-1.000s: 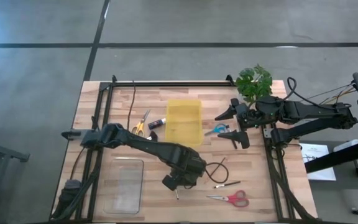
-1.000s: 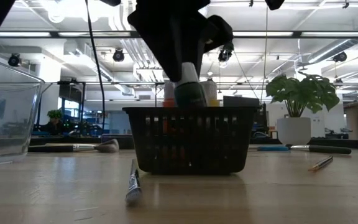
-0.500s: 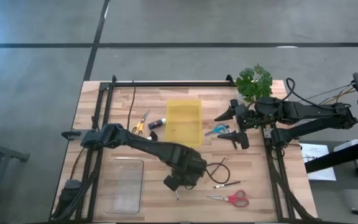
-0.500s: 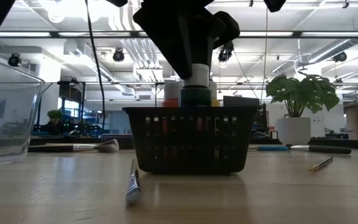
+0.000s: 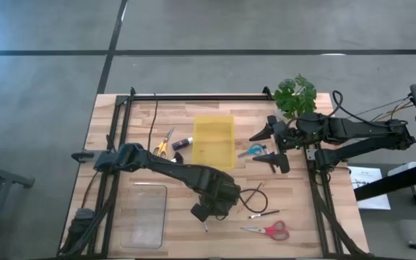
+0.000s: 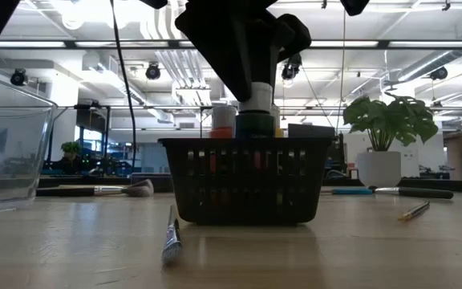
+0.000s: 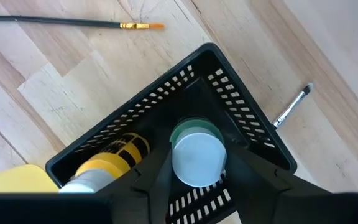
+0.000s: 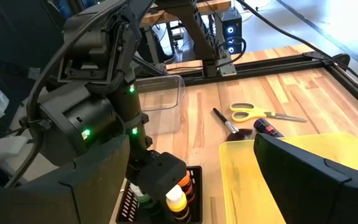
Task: Pick & Place Paint Supplies
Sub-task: Put the green paint bottle into the black bin
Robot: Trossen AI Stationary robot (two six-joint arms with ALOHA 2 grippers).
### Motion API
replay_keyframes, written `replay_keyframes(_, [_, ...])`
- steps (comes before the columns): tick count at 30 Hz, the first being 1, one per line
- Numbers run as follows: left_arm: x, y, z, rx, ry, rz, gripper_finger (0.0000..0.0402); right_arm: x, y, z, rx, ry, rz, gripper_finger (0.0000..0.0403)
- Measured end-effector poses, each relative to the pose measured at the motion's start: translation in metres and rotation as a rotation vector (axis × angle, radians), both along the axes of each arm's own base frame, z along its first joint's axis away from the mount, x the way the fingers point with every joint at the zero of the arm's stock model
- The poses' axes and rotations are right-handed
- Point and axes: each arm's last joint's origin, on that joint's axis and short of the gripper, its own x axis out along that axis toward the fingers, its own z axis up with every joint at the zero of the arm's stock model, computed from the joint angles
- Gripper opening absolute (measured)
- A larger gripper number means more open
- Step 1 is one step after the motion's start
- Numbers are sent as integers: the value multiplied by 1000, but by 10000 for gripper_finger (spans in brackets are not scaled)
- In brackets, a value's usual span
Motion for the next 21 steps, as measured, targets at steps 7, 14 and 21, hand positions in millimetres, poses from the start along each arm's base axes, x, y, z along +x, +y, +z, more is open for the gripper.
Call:
replay_keyframes(7, [2,0,1,-6,-21,-3,119,0,0,0,2,0,-1,343])
replay_keyframes(14, [4,0,1,-11,-42,-4,135,0,0,0,5,0,3,343])
replay_keyframes(21, [6,3,1,-12,-49,-1,135,1,3,-4,5,5,17,343])
